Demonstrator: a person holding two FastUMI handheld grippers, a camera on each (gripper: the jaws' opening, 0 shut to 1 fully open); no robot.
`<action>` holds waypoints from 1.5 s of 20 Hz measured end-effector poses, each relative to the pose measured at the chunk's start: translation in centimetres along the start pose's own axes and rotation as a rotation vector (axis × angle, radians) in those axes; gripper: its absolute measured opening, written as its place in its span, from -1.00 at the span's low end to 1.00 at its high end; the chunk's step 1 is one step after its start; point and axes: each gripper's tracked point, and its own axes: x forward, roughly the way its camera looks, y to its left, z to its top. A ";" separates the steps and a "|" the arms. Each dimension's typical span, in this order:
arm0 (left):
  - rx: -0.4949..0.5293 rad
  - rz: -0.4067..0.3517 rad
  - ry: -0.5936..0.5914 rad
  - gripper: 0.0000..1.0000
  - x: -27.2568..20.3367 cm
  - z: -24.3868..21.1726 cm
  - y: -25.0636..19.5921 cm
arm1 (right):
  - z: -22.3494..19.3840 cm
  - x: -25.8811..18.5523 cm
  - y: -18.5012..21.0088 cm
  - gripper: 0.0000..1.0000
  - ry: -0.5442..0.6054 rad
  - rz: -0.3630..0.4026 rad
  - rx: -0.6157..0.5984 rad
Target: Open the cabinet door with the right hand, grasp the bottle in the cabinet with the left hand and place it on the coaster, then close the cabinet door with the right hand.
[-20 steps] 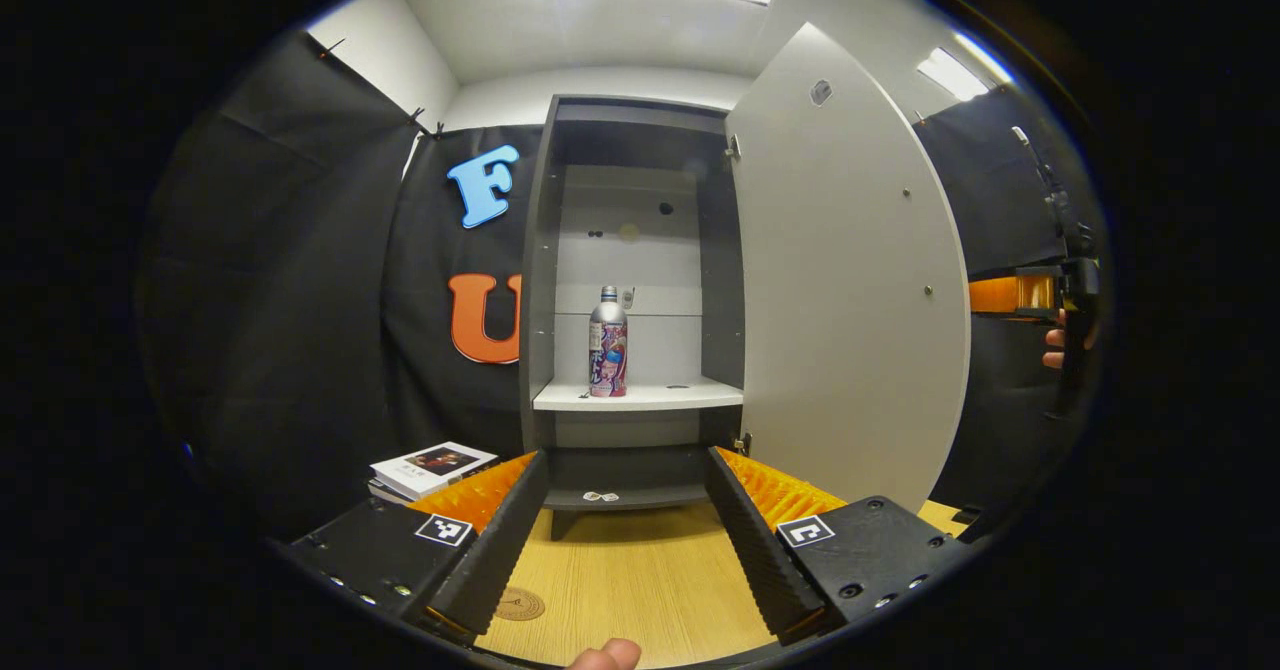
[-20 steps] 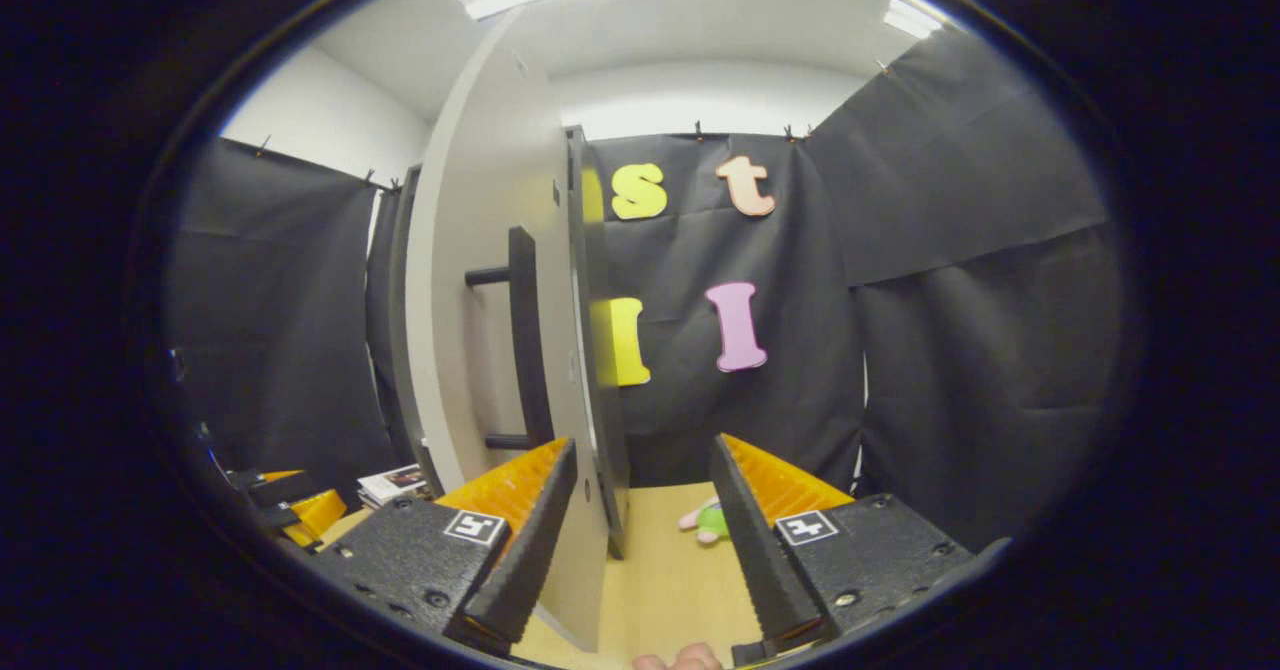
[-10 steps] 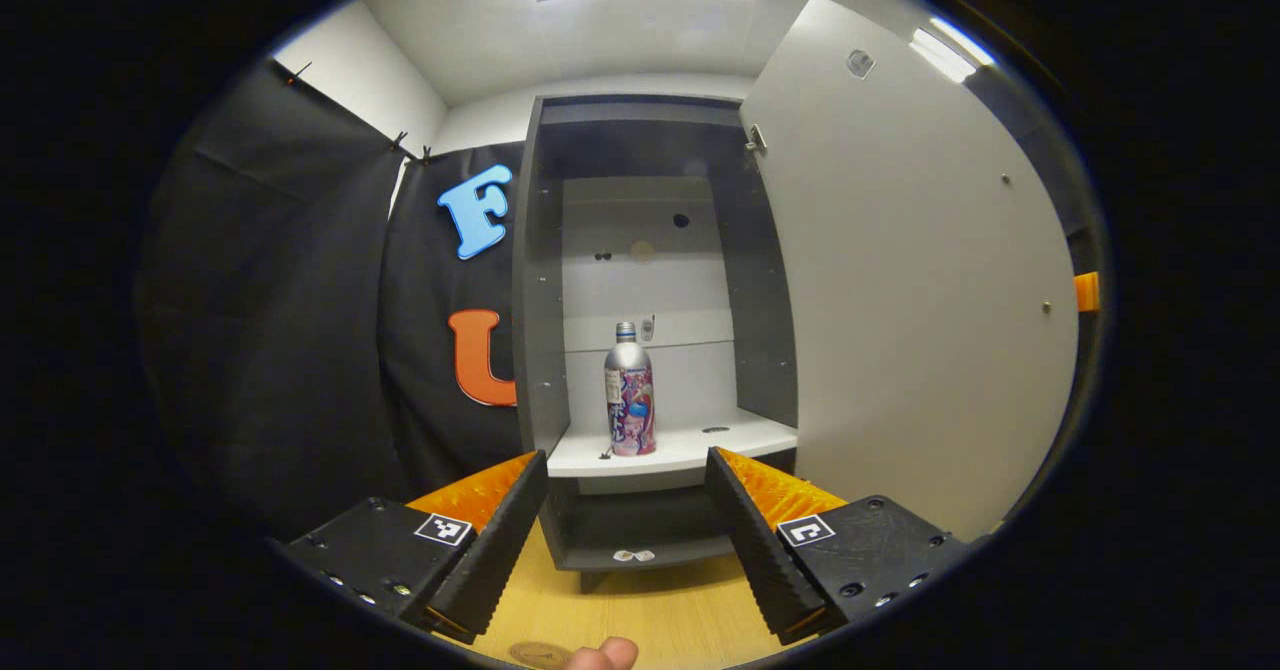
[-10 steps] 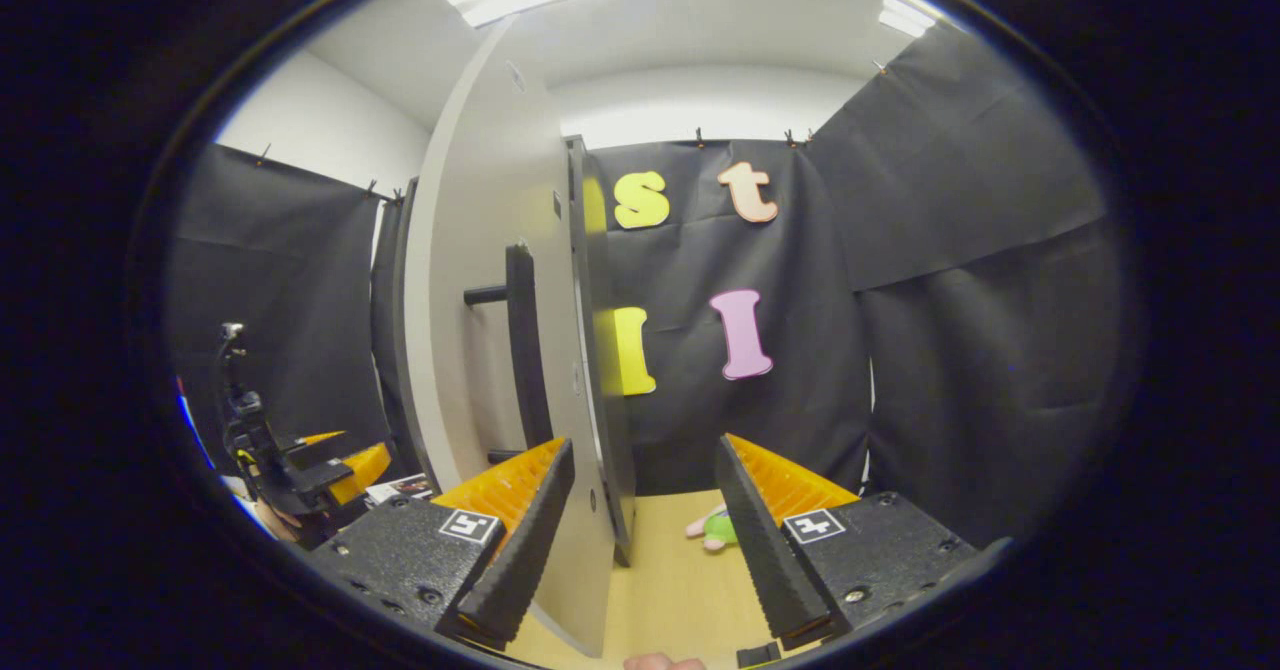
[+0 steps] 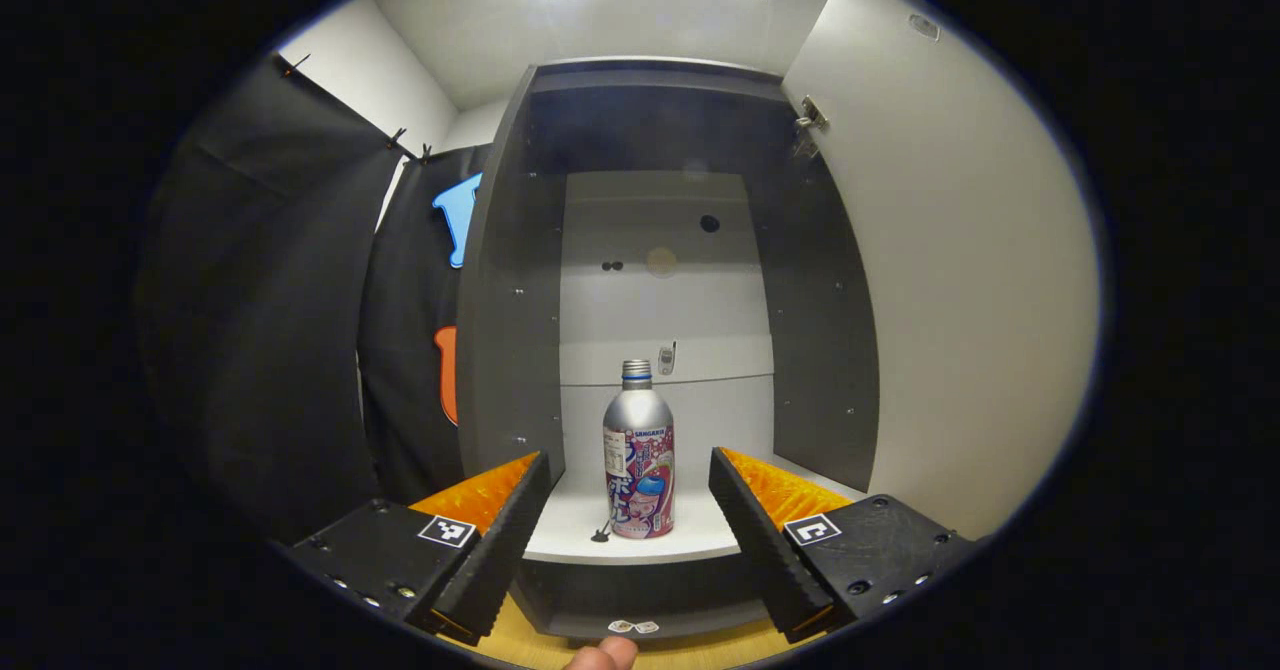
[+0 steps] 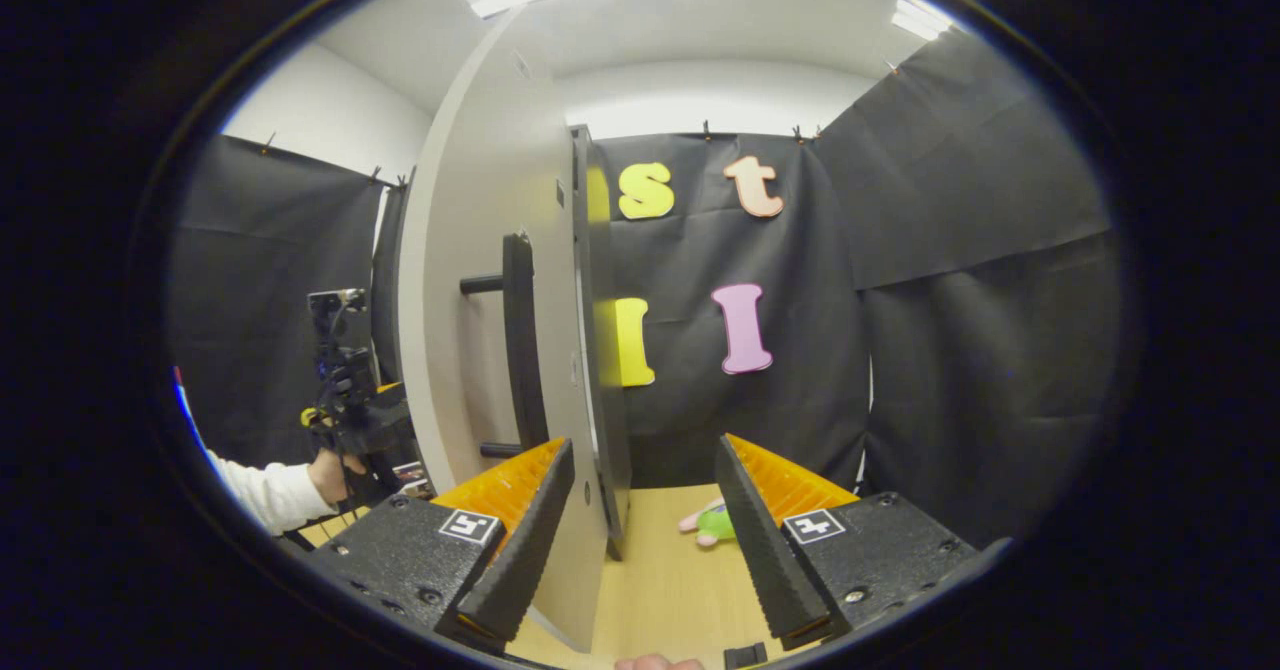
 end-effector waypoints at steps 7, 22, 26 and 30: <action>0.027 0.018 0.072 0.93 6.9 -3.4 0.2 | 0.1 -0.1 -1.0 0.77 -0.002 -0.048 -0.024; -0.030 -0.009 0.111 0.82 12.9 -5.1 -0.5 | 0.0 -0.5 -2.9 0.77 -0.014 -0.176 0.041; -0.066 -0.052 0.093 0.51 12.6 -4.6 -1.0 | 0.0 -0.5 -2.9 0.77 -0.013 -0.187 0.059; -0.057 -0.058 0.070 0.47 11.6 -3.5 -0.9 | 0.0 -0.1 -2.4 0.77 -0.022 -0.163 0.065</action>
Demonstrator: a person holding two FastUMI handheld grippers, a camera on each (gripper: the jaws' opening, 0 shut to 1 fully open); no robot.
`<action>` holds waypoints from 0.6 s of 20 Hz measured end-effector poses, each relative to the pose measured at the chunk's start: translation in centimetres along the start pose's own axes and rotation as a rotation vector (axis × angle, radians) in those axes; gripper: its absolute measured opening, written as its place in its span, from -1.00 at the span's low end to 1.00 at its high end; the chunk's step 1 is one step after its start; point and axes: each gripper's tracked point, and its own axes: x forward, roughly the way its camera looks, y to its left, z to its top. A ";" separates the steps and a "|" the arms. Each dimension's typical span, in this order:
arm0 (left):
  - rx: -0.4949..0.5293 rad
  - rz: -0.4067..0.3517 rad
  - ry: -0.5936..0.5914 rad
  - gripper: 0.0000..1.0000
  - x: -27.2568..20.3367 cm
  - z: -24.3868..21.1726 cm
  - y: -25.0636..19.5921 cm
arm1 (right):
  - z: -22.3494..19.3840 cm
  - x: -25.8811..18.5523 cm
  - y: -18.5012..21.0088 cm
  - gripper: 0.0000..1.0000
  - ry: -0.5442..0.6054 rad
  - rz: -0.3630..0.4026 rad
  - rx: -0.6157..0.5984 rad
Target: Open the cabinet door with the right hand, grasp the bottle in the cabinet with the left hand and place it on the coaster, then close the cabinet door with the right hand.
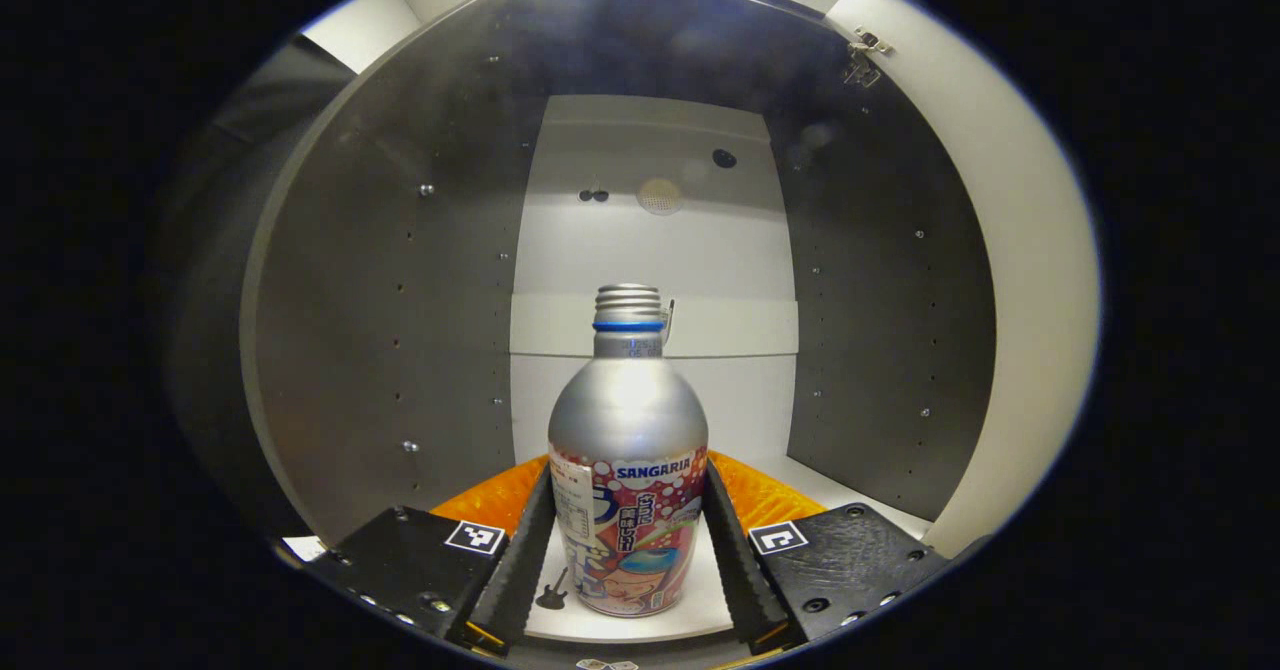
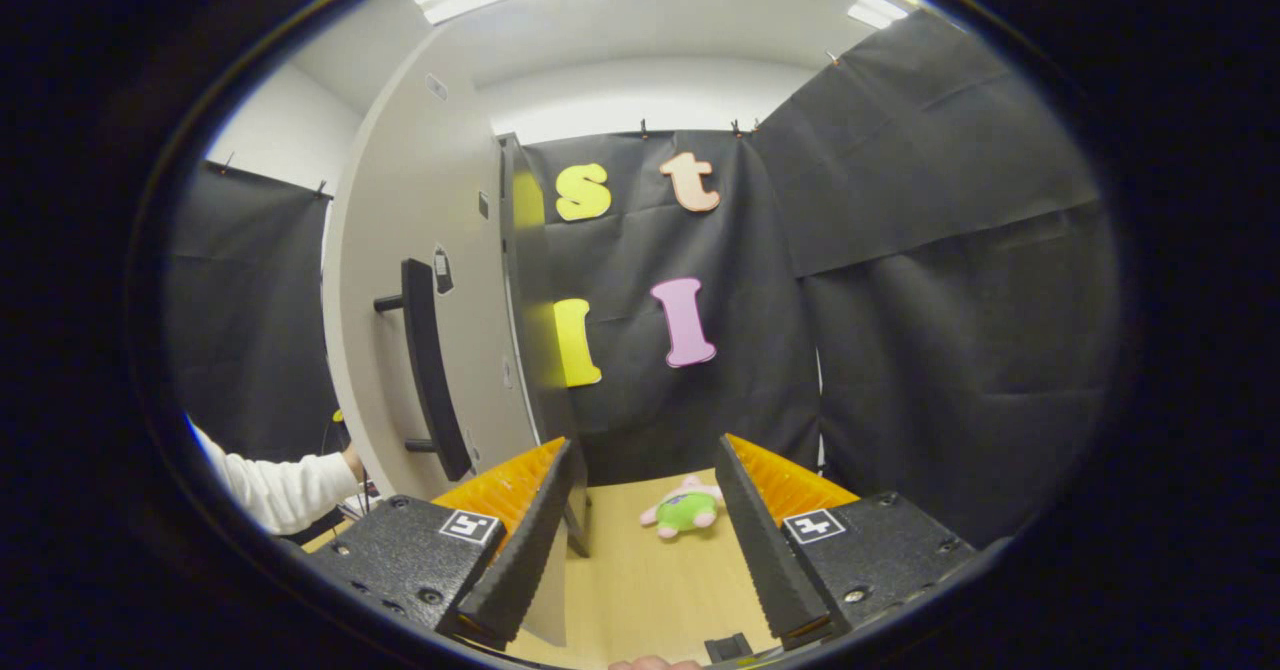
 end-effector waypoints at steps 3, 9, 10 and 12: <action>-0.008 -0.006 -0.024 0.47 -3.0 0.8 0.5 | 0.1 0.1 0.6 0.78 -0.008 0.016 0.019; 0.043 0.018 -0.067 0.47 -12.8 -0.1 3.0 | -0.1 0.4 2.0 0.77 0.000 0.061 0.022; 0.064 0.040 -0.070 0.47 -14.6 -0.8 3.7 | 0.0 0.3 2.1 0.78 0.002 0.072 0.021; 0.113 0.083 -0.087 0.46 -18.3 -1.9 4.8 | 0.1 0.2 2.5 0.77 -0.003 0.095 0.021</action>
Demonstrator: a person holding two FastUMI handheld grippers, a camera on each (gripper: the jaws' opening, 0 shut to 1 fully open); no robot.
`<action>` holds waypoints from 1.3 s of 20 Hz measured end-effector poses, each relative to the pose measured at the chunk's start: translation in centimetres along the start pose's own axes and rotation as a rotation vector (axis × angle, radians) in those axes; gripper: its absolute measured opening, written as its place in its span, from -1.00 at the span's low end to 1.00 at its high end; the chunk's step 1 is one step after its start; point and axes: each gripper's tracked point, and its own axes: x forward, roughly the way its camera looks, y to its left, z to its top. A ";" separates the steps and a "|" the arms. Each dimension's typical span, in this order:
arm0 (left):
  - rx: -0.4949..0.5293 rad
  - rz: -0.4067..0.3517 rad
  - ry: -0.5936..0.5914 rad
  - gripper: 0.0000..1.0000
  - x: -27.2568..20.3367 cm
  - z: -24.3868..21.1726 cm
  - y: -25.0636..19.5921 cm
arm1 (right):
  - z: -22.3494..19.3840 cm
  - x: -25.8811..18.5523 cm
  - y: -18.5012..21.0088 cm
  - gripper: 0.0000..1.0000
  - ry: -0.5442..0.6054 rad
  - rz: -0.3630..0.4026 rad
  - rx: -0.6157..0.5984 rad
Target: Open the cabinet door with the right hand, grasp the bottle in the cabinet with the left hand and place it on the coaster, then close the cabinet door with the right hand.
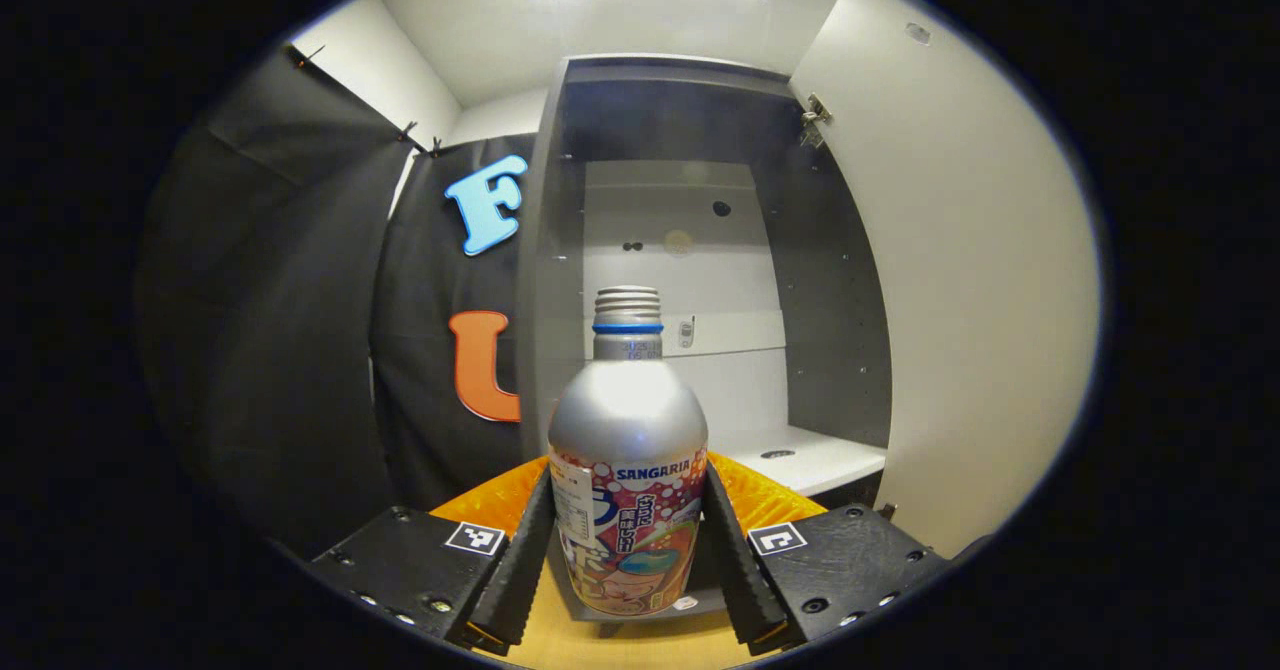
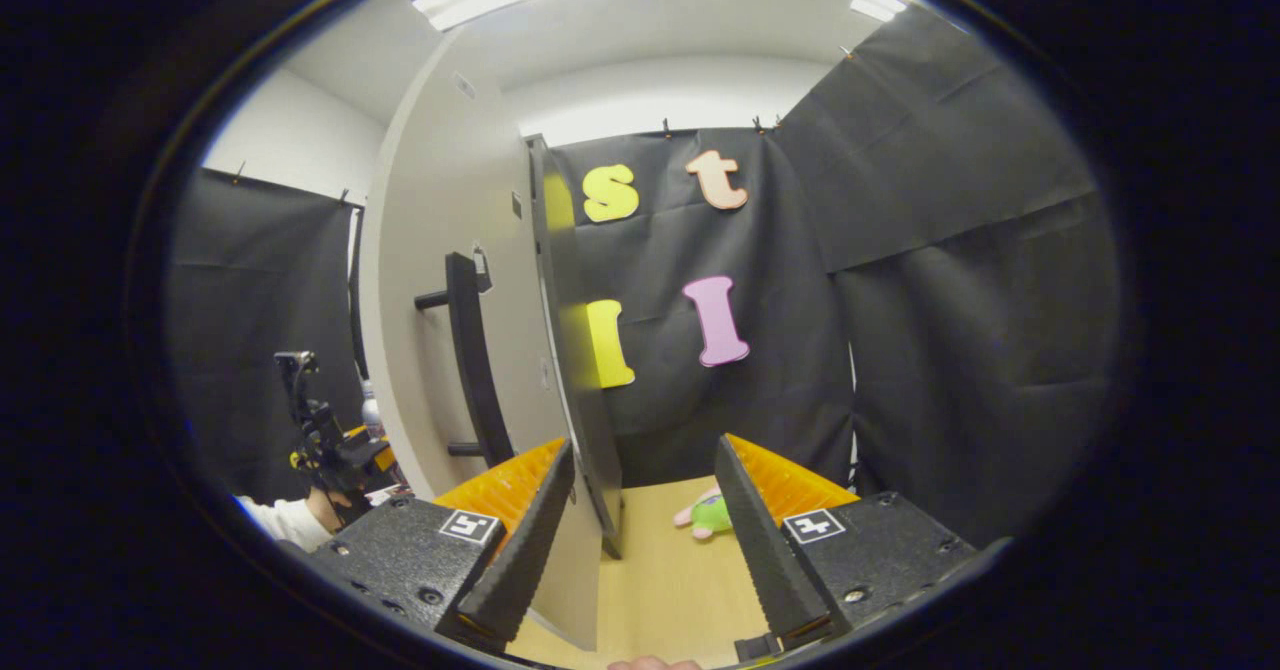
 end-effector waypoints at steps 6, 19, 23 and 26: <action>0.024 0.056 0.091 0.46 -8.0 -6.9 1.7 | 0.6 0.1 0.8 0.77 -0.033 0.046 -0.003; 0.004 0.241 0.261 0.47 -15.4 -20.1 5.2 | 0.6 -0.6 0.6 0.77 -0.019 0.060 -0.040; -0.011 0.248 0.292 0.47 -15.7 -23.0 5.6 | 0.8 -0.5 0.4 0.77 -0.025 0.045 -0.049; -0.008 0.257 0.310 0.47 -15.4 -24.6 6.0 | 0.5 -0.5 0.2 0.77 -0.013 0.029 -0.057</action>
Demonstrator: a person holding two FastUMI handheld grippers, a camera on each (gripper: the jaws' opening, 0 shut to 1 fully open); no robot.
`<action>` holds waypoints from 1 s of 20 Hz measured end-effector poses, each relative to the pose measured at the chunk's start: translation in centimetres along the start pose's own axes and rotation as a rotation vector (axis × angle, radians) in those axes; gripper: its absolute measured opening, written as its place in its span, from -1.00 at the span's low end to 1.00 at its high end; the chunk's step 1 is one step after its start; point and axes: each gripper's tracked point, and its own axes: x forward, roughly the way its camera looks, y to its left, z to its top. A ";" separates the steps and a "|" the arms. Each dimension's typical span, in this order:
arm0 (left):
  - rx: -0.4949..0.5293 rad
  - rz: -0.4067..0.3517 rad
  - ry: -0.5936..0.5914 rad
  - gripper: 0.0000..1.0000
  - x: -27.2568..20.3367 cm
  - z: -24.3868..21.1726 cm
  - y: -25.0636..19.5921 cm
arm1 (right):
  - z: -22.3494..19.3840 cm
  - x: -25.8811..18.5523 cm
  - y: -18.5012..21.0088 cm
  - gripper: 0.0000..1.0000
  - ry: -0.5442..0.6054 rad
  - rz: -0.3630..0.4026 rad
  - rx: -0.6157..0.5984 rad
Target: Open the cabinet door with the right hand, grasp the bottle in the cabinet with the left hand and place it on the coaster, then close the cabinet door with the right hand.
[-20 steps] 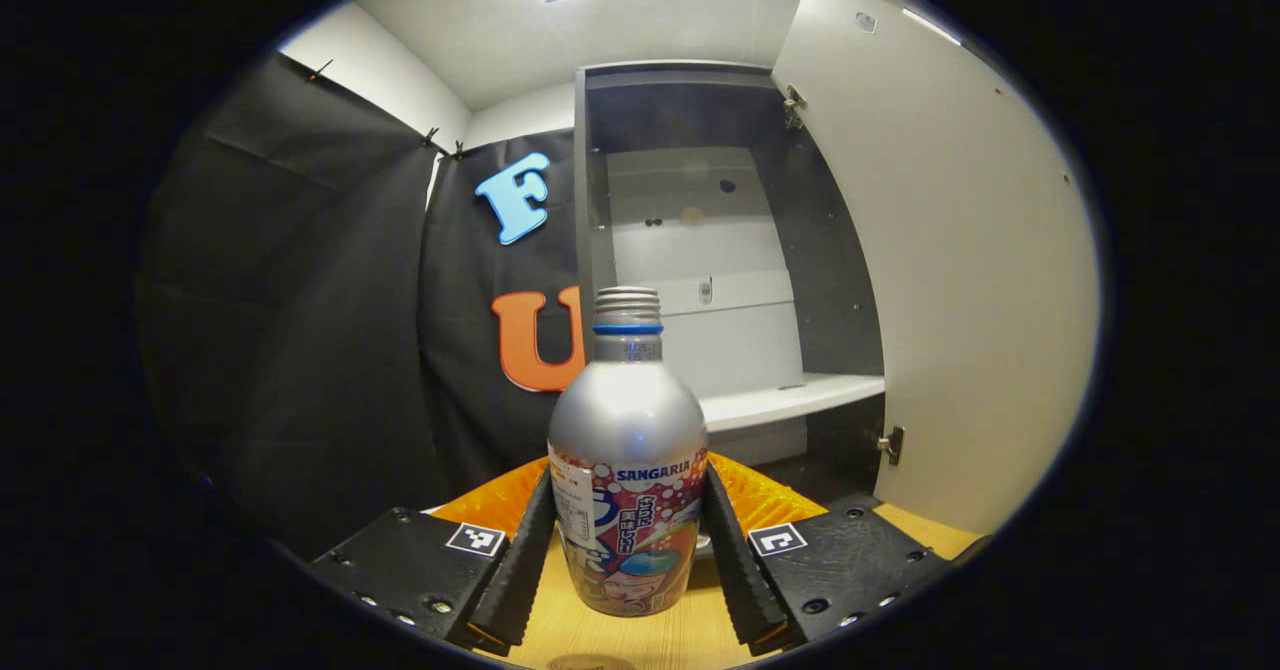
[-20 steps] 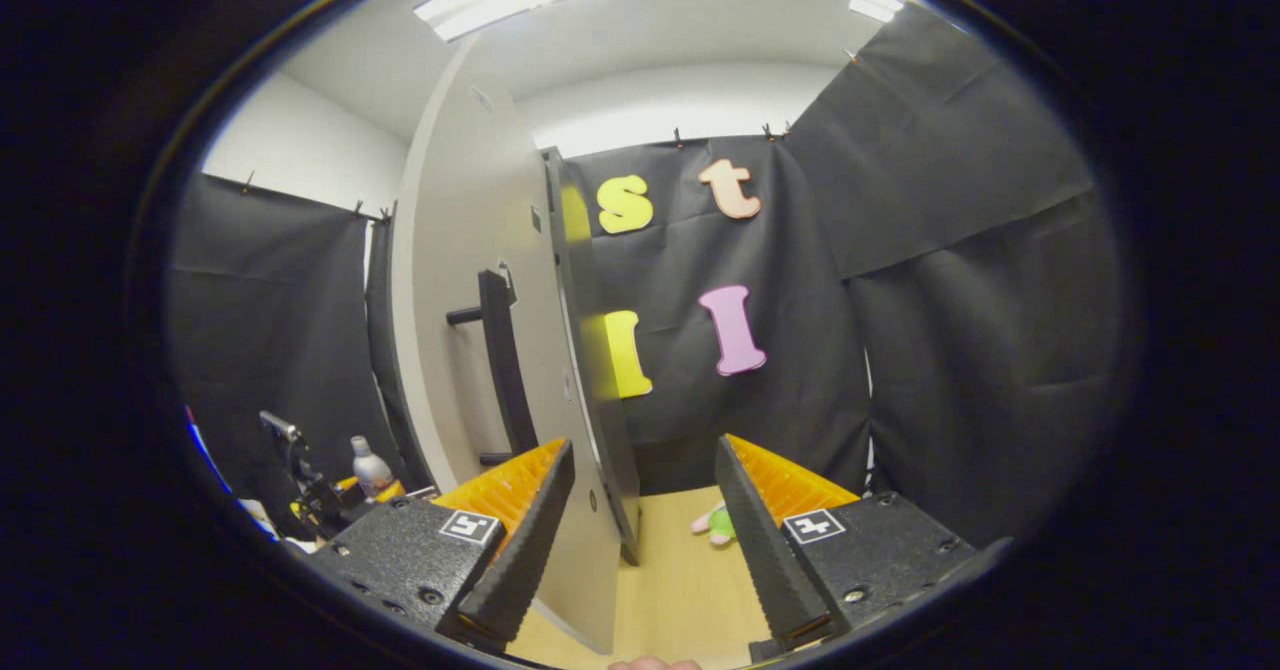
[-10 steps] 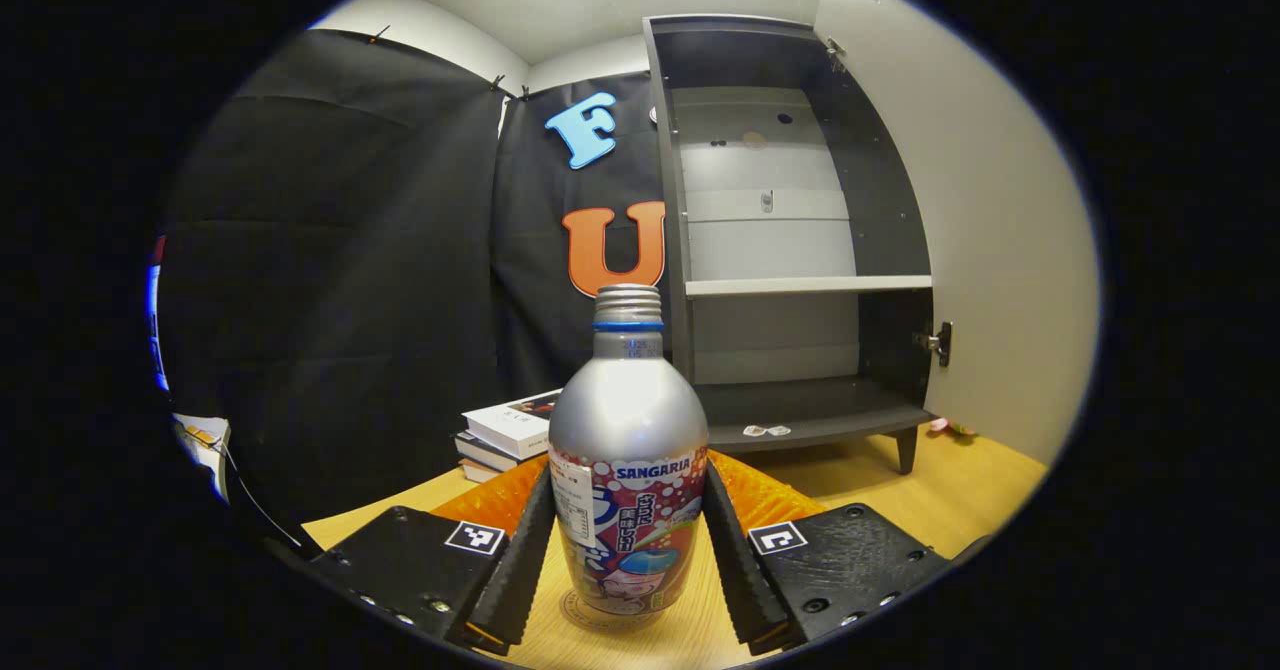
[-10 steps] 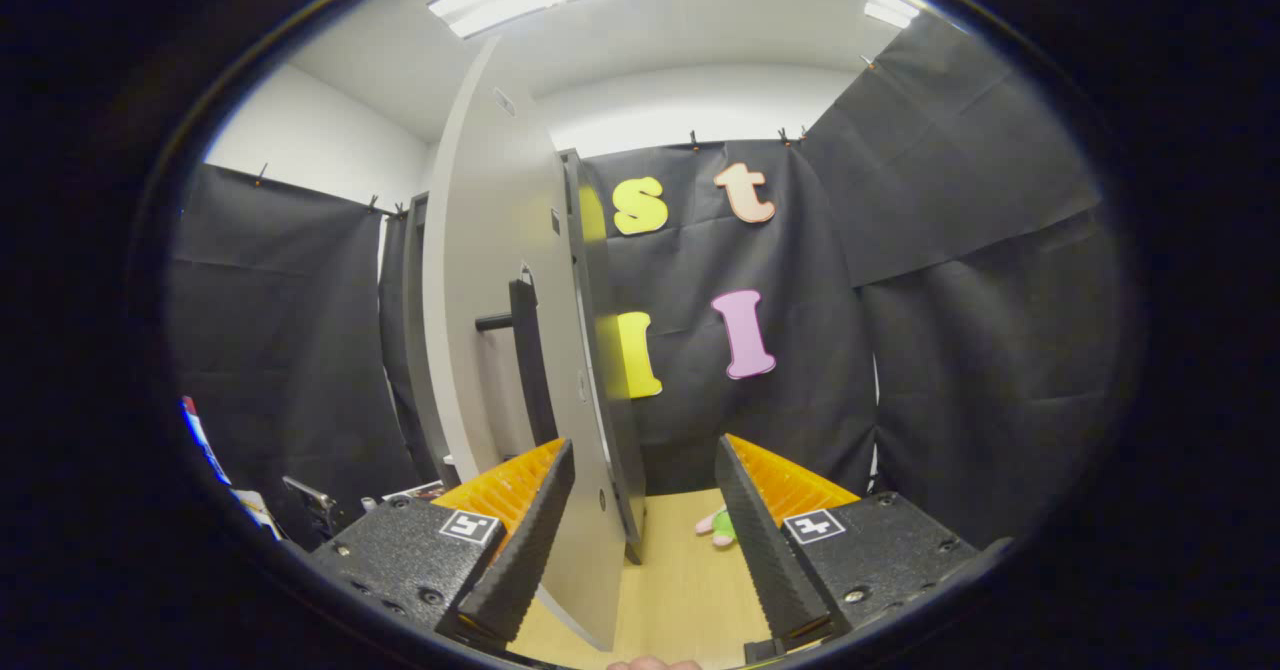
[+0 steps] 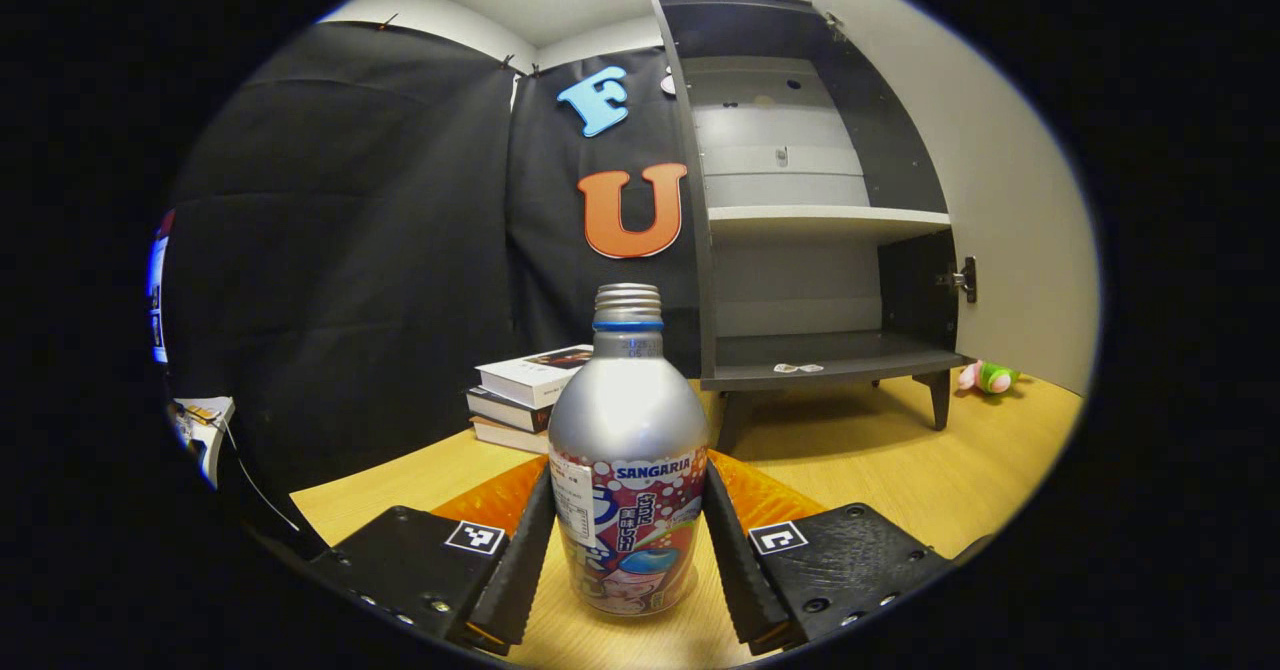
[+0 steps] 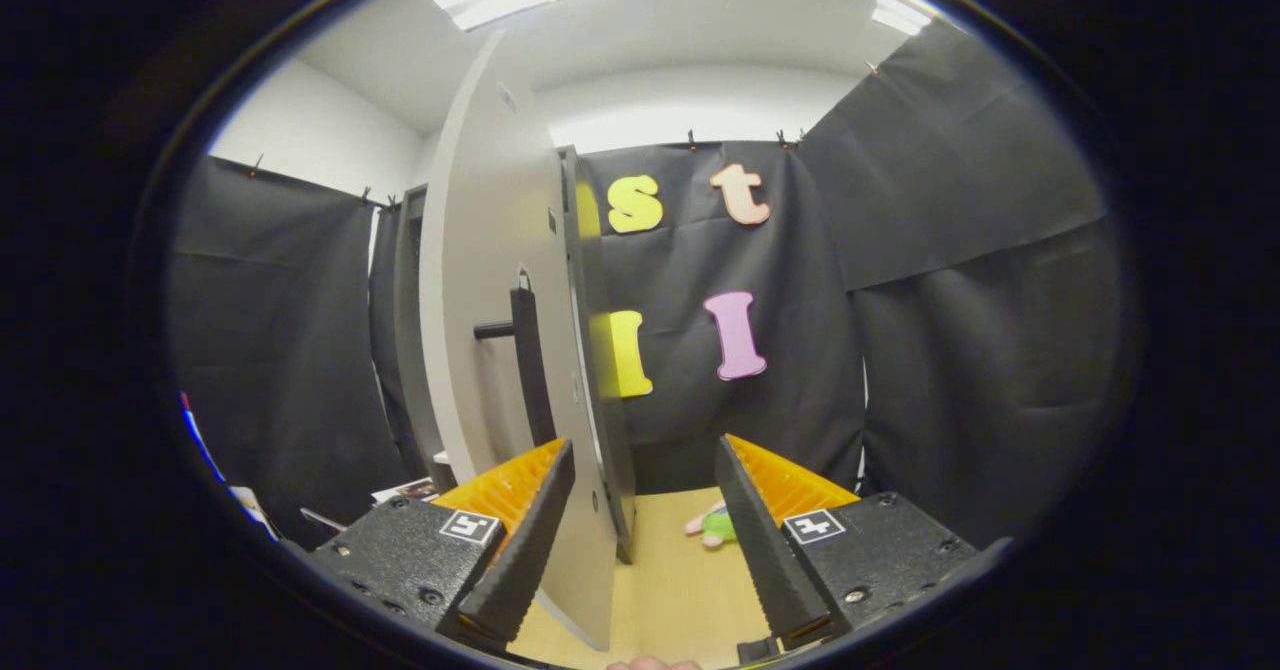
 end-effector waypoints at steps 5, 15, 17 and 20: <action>-0.007 0.007 0.015 0.48 1.5 -1.2 -0.1 | 0.0 0.1 0.0 0.77 0.002 -0.018 0.018; 0.010 0.019 0.028 0.47 2.9 -2.4 0.0 | 0.2 0.3 -0.2 0.77 -0.003 -0.030 0.002; 0.012 0.020 0.020 0.47 2.7 -2.6 -0.1 | 0.2 0.1 -0.3 0.77 0.002 -0.029 -0.005; 0.024 0.009 0.009 0.48 2.1 -2.6 -0.2 | 0.2 0.4 -0.3 0.77 0.000 -0.029 -0.005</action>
